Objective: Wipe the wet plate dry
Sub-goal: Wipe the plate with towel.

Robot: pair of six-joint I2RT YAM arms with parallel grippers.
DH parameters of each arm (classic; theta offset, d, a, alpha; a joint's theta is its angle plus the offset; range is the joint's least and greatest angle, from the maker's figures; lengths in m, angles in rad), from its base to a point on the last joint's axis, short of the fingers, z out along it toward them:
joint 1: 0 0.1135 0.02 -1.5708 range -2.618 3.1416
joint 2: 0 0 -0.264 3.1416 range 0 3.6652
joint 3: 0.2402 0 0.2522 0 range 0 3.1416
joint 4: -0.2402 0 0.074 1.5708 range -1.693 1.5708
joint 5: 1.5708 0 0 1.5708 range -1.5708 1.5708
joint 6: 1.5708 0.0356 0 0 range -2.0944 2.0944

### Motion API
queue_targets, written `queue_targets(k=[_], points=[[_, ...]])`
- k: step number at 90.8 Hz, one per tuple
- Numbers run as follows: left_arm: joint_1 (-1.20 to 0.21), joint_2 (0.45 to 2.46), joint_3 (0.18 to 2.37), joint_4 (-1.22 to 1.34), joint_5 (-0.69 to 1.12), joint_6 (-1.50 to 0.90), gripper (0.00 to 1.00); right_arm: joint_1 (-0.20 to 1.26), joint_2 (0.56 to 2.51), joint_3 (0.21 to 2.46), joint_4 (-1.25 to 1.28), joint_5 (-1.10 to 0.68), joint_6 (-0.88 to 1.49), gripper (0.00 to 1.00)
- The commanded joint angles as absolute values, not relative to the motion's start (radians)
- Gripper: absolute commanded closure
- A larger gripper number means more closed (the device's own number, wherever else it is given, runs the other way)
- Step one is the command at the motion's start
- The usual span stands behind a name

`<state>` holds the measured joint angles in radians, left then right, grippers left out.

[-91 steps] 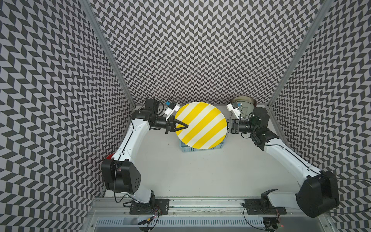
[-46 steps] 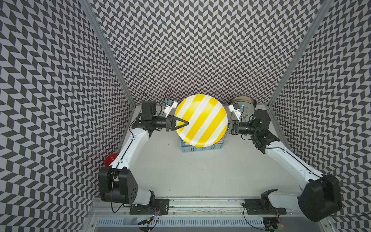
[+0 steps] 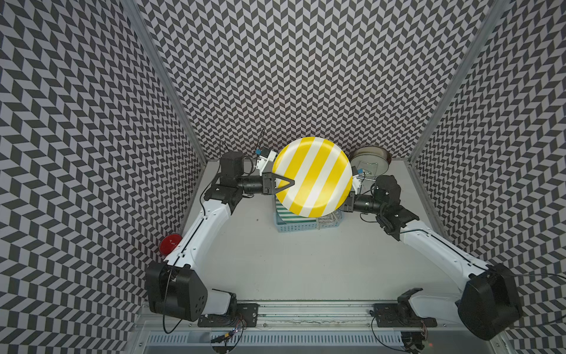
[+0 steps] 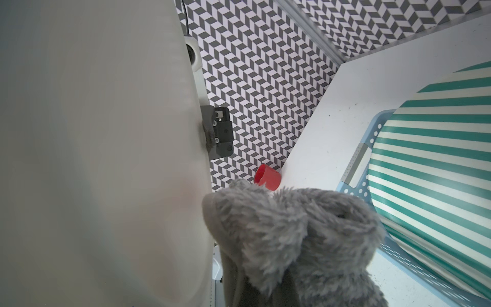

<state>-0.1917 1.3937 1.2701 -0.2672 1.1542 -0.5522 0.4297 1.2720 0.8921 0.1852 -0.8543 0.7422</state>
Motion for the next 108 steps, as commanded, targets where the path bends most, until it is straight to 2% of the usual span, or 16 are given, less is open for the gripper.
queue_targets(k=[1, 34, 68, 91, 108], points=[[-0.182, 1.425, 1.271, -0.233, 0.883, -0.625, 1.0, 0.477, 1.168, 0.89, 0.35, -0.778, 0.676, 1.0], [-0.182, 1.434, 1.276, -0.183, 0.917, -0.734, 1.0, 0.511, 1.028, 0.709, 0.553, -0.465, 0.66, 1.0], [-0.184, 1.483, 1.296, -0.129, 1.008, -0.914, 1.0, 0.74, 1.093, 0.696, 0.572, -0.017, 0.321, 1.0], [-0.186, 1.488, 1.285, -0.127, 0.986, -0.947, 1.0, 0.902, 1.117, 0.703, 0.679, 0.223, 0.146, 1.0], [-0.194, 1.499, 1.277, -0.106, 1.0, -0.987, 1.0, 0.979, 1.214, 0.757, 0.702, 0.334, 0.026, 1.0]])
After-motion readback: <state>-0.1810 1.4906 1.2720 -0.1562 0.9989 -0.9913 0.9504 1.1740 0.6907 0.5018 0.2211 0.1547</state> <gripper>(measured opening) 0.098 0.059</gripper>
